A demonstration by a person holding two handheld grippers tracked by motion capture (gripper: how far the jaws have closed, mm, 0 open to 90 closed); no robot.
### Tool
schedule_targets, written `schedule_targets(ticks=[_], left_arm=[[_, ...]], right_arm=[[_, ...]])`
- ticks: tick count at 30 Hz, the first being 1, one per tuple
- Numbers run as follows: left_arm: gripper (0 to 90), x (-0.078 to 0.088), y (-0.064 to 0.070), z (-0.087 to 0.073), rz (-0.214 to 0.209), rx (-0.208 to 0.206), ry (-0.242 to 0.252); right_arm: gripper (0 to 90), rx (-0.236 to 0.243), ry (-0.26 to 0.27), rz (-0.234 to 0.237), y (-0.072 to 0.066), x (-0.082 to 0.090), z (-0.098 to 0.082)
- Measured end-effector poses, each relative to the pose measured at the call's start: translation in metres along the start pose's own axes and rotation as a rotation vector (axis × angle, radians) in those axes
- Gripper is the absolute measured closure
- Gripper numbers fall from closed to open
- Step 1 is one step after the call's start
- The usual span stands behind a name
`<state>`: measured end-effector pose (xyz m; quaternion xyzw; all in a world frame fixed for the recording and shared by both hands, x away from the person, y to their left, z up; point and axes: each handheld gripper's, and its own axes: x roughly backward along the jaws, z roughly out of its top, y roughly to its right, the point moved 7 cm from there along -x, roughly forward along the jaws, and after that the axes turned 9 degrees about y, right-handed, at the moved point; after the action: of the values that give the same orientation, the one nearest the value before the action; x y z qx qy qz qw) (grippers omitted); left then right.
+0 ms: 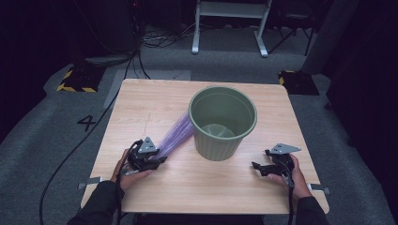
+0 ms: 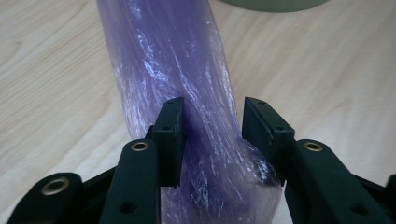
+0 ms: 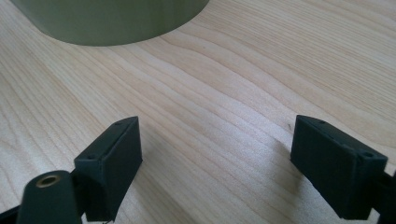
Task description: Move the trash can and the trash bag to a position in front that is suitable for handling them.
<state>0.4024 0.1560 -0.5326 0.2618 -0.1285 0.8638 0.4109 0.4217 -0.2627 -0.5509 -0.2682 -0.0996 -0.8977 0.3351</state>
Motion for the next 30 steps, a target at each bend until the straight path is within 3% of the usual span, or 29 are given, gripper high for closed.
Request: schedule_targets(ticks=[4,6,11,14,19,24,27,30], left_arm=[[53.3,-0.001,0.011,0.0,-0.003,-0.008,0.005],[51.0,-0.001,0.019,0.0,-0.01,0.008,0.019],[26.3,0.0,0.03,0.002,-0.013,0.031,0.038],[16.7,-0.001,0.032,0.001,0.002,0.028,0.035],[15.9,0.005,0.034,0.002,0.004,0.025,0.042],[15.8,0.025,0.035,0.004,0.009,0.012,0.067],[27.5,0.032,0.033,-0.001,0.004,-0.008,0.057],[26.6,0.038,0.027,-0.007,0.019,-0.012,0.041]], right_arm=[[16.6,0.0,0.0,0.0,0.0,0.0,0.0],[16.5,0.001,0.0,0.0,0.0,0.0,0.0],[16.5,0.001,0.0,0.0,0.0,0.0,0.0],[16.6,0.001,0.0,0.0,0.0,0.0,0.0],[16.5,0.001,-0.001,0.0,0.0,0.0,0.0],[16.5,0.001,0.0,0.0,0.0,0.0,0.0],[16.5,0.001,0.0,0.0,0.0,0.0,0.0],[16.5,0.001,0.0,0.0,0.0,0.0,0.0]])
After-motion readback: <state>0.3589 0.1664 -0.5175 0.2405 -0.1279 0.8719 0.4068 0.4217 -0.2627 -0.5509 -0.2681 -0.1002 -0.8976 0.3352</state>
